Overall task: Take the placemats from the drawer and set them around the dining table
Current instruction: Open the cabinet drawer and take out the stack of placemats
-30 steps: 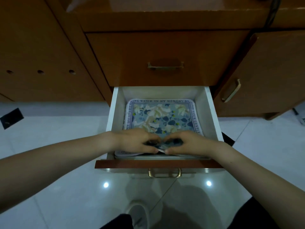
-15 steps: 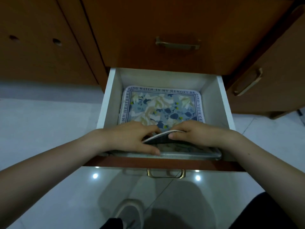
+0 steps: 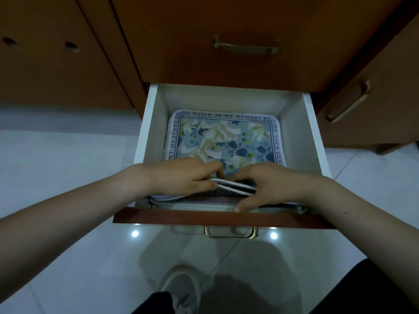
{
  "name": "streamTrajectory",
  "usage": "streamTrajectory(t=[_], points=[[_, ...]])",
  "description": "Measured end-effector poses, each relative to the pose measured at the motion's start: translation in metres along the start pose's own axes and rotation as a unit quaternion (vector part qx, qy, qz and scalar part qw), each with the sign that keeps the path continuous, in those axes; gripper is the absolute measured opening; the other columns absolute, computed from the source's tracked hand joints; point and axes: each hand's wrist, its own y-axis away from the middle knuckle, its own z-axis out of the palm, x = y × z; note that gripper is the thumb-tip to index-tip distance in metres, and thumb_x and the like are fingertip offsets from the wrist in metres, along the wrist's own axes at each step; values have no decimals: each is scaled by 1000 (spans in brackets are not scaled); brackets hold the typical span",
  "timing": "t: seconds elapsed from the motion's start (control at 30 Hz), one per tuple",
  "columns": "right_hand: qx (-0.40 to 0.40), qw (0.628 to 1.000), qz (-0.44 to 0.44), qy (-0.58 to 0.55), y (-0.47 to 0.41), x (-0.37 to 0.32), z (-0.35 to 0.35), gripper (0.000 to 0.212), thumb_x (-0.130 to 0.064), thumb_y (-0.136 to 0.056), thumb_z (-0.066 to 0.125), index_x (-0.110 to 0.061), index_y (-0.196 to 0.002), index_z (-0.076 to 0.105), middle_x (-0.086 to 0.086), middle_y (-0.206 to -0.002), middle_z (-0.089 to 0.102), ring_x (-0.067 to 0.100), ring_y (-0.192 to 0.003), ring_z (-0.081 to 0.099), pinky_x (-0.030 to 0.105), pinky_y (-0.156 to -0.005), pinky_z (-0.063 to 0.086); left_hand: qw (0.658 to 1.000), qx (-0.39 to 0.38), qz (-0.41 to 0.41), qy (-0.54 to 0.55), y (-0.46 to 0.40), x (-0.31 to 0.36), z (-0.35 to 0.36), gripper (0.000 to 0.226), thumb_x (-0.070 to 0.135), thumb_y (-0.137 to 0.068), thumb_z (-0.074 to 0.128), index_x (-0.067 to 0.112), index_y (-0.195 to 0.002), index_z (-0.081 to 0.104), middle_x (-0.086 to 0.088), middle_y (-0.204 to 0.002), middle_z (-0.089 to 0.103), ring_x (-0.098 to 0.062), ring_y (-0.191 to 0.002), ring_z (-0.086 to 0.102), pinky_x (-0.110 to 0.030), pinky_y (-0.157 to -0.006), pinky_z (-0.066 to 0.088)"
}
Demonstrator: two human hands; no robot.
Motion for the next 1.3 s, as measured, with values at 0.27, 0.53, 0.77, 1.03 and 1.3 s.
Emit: streamTrajectory(t=[0.27,0.53,0.77,1.03,1.3], points=[[14,999,-20,-46,1,0,0,26,-43,-86,65,-32,-109,68,-7,-90,70,7,-81,63,38,-76,50,1000,-19,-14,-15,-1,6,-1,19,38,-98,42,33,-117,44,3,-79,59,-4,-68,52,-27,-62,40],[-2,998,-18,-67,1,-3,-3,24,-37,-92,58,-26,-111,69,-1,-96,70,16,-88,64,46,-81,49,996,-14,17,-85,5,7,5,45,57,-86,55,26,-119,49,3,-104,65,-15,-88,61,-33,-75,49],[76,997,-10,-4,1,-16,4,25,-41,-83,65,-31,-106,63,-9,-93,67,5,-82,61,34,-76,51,992,16,-6,-123,9,19,-5,27,37,-99,41,14,-111,50,-5,-85,59,-18,-71,52,-29,-63,39],[138,990,-10,15,0,-20,-2,7,-22,-89,63,-19,-92,68,-2,-82,67,10,-74,60,33,-69,48,992,93,20,-87,22,17,-23,19,41,-90,55,29,-105,53,9,-82,60,-8,-71,54,-31,-62,44],[176,984,-4,13,13,-32,-23,10,-23,-90,61,-20,-82,67,-2,-73,65,7,-67,58,27,-62,46,994,102,-19,26,32,10,-40,25,27,-85,64,34,-108,60,10,-88,67,-5,-77,60,-32,-69,50]])
